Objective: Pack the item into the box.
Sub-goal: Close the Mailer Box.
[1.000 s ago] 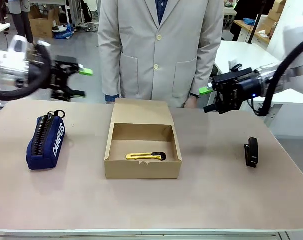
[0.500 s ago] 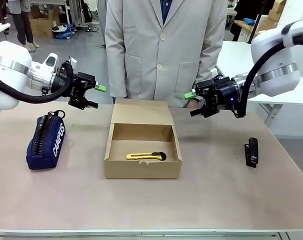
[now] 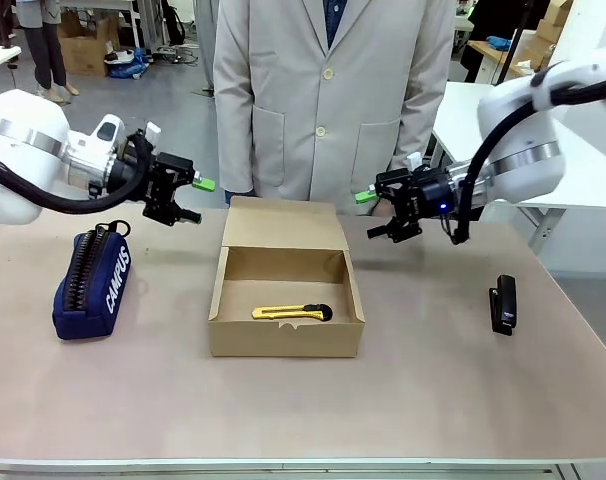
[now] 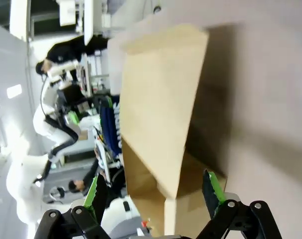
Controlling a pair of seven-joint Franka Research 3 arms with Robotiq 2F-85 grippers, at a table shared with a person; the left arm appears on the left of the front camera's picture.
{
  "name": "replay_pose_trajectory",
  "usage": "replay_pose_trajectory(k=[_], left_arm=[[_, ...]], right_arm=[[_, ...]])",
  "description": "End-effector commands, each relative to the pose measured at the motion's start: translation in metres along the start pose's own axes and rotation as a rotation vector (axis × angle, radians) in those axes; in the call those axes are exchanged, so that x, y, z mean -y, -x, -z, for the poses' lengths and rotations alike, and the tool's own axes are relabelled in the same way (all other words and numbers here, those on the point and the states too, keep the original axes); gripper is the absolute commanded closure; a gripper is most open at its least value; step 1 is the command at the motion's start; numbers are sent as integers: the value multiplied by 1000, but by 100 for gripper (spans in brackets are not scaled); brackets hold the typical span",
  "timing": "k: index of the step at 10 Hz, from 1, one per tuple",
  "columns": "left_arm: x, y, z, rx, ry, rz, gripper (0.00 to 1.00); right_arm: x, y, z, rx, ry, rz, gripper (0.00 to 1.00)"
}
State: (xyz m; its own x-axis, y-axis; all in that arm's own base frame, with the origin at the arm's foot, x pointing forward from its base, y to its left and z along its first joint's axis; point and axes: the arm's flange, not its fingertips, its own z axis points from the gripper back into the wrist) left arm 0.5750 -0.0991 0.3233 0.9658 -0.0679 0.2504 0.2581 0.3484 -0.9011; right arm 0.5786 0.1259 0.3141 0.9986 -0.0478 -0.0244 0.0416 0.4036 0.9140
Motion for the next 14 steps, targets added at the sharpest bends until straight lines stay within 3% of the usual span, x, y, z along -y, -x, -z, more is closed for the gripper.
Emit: replay_pose_trajectory(k=[1, 6, 12, 13, 14], left_arm=[[-16, -15, 2, -82, 37, 12, 0], [-39, -33, 51, -153, 70, 12, 0], [-45, -31, 72, -189, 166, 32, 0], [-43, -32, 74, -189, 187, 46, 0], [-42, -33, 76, -170, 205, 38, 19]], right_arm=[[-1, -22, 17, 48, -34, 56, 0], [17, -35, 50, -33, -64, 159, 0], [19, -35, 63, -103, -116, 205, 0], [20, -33, 62, -123, -120, 197, 6], [19, -33, 62, -125, -133, 215, 20]])
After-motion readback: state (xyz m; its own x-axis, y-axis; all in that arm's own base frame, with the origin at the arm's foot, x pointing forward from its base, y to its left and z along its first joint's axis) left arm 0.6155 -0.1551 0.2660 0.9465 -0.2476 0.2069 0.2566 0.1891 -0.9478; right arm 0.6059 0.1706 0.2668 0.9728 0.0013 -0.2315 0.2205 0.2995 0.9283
